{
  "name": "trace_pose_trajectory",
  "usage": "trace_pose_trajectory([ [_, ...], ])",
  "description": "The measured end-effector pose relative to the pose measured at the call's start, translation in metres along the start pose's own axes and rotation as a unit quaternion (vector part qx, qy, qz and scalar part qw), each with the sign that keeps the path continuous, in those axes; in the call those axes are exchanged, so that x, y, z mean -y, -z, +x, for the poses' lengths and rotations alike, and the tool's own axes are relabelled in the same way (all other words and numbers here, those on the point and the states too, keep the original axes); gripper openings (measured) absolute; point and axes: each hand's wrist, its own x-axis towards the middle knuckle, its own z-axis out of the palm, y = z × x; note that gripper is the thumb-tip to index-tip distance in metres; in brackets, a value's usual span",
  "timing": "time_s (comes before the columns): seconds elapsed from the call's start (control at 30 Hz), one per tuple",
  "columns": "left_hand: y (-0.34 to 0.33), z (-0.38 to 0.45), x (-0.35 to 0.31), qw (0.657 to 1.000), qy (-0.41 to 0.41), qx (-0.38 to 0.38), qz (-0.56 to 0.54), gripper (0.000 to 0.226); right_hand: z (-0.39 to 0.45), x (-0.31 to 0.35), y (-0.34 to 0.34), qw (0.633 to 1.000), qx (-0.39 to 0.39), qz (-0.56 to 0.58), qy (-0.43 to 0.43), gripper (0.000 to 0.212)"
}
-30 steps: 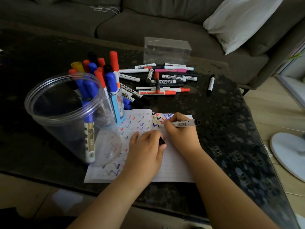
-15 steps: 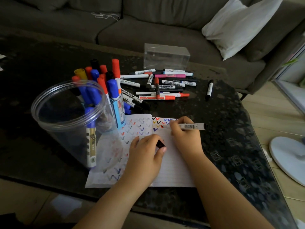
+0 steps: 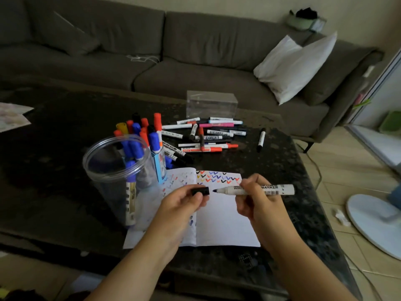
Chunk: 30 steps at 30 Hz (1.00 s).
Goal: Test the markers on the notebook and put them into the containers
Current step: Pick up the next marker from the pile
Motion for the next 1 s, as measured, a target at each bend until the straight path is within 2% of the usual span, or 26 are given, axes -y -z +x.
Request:
trace_pose_trajectory([
  [0.33, -0.007, -0.066, -0.024, 0.992, -0.016, 0.054, -0.110, 0.017, -0.055, 0.036, -0.001, 0.998, 0.024, 0.027, 0.043, 0.026],
  [0.4, -0.008, -0.077, -0.026, 0.988, -0.018, 0.066, -0.135, 0.023, -0.066, 0.041, 0.000, 0.998, 0.028, 0.028, 0.046, 0.026],
  [0.47, -0.010, -0.088, -0.027, 0.989, -0.021, 0.077, -0.127, 0.023, -0.075, 0.044, 0.000, 0.998, 0.035, 0.018, 0.053, 0.025],
  [0.53, -0.012, -0.097, -0.027, 0.994, -0.030, 0.082, -0.071, 0.017, -0.083, 0.046, 0.000, 0.997, 0.045, 0.014, 0.058, 0.027],
  [0.6, -0.011, -0.106, -0.028, 0.993, -0.066, 0.085, 0.053, 0.016, -0.090, 0.047, 0.000, 0.997, 0.050, 0.015, 0.058, 0.028],
  [0.67, -0.006, -0.113, -0.031, 0.954, -0.143, 0.090, 0.248, 0.015, -0.095, 0.048, 0.001, 0.997, 0.045, 0.008, 0.062, 0.030],
  [0.73, -0.003, -0.120, -0.035, 0.888, -0.208, 0.106, 0.396, 0.018, -0.099, 0.050, 0.002, 0.997, 0.042, -0.010, 0.069, 0.035],
  [0.77, -0.003, -0.124, -0.038, 0.867, -0.221, 0.114, 0.431, 0.018, -0.101, 0.051, 0.002, 0.997, 0.042, -0.012, 0.070, 0.037],
  [0.83, -0.005, -0.131, -0.043, 0.852, -0.237, 0.119, 0.451, 0.018, -0.105, 0.051, -0.002, 0.997, 0.040, 0.006, 0.071, 0.034],
  [1.0, -0.006, -0.137, -0.048, 0.853, -0.256, 0.113, 0.440, 0.017, -0.110, 0.050, -0.013, 0.995, 0.035, 0.048, 0.078, 0.030],
])
